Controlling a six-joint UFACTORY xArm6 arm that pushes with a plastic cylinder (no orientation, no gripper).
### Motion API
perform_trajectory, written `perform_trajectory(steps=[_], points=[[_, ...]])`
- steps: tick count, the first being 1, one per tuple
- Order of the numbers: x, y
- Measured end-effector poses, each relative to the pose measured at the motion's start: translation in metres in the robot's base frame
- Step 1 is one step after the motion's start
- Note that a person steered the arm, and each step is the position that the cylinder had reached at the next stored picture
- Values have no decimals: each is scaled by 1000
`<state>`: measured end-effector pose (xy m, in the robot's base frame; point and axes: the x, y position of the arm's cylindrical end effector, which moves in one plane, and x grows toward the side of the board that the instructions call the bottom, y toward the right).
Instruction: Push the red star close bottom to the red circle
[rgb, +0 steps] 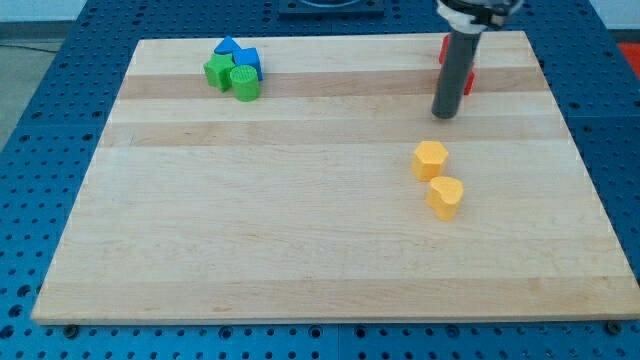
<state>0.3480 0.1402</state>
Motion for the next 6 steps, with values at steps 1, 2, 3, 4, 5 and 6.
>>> perform_trajectory(steps=[1,2,3,4,5,6], points=[[-28,13],[-39,22],[-39,22],[-39,11],[-31,-6],[2,-3]])
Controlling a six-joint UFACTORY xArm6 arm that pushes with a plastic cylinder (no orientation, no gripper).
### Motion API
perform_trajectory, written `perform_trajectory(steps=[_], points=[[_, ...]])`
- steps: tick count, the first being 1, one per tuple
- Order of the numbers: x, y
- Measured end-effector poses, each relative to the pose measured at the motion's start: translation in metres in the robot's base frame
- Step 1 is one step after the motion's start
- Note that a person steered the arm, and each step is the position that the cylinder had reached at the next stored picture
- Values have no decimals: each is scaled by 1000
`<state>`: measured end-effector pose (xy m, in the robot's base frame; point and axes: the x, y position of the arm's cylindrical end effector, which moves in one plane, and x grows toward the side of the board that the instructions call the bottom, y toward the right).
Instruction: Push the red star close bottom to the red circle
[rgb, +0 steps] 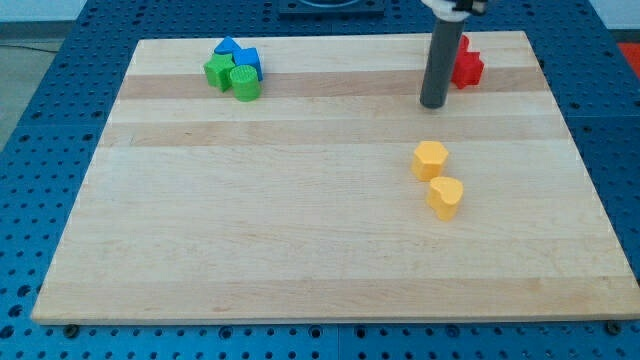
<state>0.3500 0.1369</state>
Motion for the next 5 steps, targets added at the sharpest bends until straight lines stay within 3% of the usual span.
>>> perform_trajectory(steps=[2,4,5], points=[[-7,100],[-13,112],[-36,121]])
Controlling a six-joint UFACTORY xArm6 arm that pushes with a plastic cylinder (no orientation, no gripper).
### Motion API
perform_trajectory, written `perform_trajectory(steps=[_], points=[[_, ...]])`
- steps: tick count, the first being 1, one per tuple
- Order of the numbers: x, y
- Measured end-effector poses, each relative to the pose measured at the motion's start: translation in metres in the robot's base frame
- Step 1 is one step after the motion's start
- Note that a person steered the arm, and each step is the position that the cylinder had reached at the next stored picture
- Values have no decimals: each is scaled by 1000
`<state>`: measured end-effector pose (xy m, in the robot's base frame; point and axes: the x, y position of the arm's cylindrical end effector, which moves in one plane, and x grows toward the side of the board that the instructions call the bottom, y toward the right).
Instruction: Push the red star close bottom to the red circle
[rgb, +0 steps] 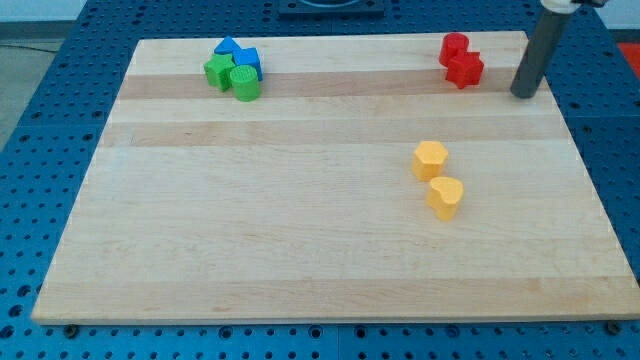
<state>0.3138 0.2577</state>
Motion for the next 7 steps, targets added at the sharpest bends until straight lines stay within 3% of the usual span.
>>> perform_trajectory(steps=[2,7], points=[[-32,-1],[-31,-48]])
